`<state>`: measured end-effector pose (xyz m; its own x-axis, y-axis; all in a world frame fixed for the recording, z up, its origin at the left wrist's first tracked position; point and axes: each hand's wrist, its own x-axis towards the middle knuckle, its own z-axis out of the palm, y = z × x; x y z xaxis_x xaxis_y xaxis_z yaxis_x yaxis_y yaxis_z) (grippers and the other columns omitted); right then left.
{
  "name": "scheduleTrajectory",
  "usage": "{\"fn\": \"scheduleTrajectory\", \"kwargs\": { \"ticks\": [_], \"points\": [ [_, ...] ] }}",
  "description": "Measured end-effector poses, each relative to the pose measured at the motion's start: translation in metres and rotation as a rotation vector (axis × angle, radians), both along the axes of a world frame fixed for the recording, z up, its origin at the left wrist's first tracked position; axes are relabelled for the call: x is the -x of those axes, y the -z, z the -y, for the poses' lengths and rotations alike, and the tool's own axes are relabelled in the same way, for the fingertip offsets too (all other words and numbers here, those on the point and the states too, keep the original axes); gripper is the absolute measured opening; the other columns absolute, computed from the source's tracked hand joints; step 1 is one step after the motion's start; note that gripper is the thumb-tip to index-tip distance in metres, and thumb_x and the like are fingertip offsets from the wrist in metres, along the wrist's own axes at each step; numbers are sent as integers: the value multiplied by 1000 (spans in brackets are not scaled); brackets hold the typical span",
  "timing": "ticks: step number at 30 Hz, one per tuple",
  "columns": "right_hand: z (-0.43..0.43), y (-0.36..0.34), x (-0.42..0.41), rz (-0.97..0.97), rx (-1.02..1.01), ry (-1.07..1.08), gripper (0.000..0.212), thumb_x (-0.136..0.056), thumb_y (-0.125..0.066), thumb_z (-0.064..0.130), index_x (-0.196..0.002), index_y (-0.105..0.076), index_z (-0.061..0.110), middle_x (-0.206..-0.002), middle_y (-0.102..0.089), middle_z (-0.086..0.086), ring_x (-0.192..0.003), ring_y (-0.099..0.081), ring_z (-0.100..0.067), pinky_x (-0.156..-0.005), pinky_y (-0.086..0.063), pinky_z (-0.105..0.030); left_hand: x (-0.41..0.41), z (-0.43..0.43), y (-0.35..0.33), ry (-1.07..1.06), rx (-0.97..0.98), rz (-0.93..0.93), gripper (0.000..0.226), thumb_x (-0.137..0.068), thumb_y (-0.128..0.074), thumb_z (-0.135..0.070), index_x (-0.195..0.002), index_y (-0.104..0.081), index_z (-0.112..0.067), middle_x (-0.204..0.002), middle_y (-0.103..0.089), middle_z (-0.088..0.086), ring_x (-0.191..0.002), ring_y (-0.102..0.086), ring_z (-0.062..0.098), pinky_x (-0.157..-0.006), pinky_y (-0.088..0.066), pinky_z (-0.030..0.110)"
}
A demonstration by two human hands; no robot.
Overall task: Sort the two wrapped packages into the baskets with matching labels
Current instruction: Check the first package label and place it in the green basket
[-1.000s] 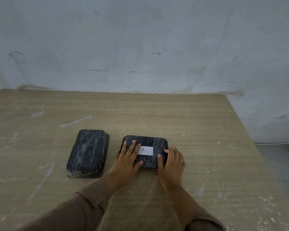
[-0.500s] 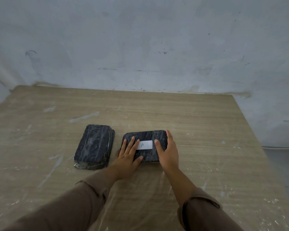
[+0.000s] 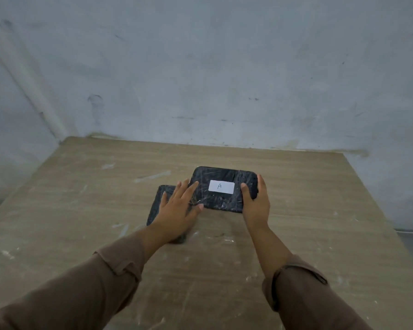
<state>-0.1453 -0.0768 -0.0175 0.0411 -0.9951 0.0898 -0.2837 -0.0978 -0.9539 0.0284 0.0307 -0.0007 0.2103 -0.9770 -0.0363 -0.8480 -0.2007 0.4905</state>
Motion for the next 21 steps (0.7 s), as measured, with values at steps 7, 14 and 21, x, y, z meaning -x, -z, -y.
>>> {"fn": "scheduleTrajectory", "kwargs": {
  "ticks": [7, 14, 21],
  "points": [
    [-60, -11, -68, 39, 16, 12, 57, -91, -54, 33, -142, -30, 20, -148, -38, -6, -137, -34, -22, -105, -30, -29, -84, -52, -23, -37, 35, 45, 61, -94, -29, -51, -147, -8, -29, -159, 3, 0, -145, 6, 18, -115, 0, 51],
    [-136, -11, -150, 83, -9, 18, 57, -90, -55, 33, -141, -31, 21, -147, -40, -6, -137, -34, -22, -107, -32, -34, -164, -112, -31, 3, 35, 67, 61, -94, -28, -52, -147, -7, -31, -159, 5, -2, -145, 7, 17, -115, 1, 52],
    [-178, -17, -194, 16, -43, -10, 59, -90, -54, 34, -142, -28, 23, -151, -33, -5, -136, -34, -26, -107, -34, -40, -209, -151, -27, -38, 8, 58, 59, -93, -23, -54, -146, -7, -33, -159, 5, -6, -145, 10, 15, -114, 5, 51]
  ]
}}
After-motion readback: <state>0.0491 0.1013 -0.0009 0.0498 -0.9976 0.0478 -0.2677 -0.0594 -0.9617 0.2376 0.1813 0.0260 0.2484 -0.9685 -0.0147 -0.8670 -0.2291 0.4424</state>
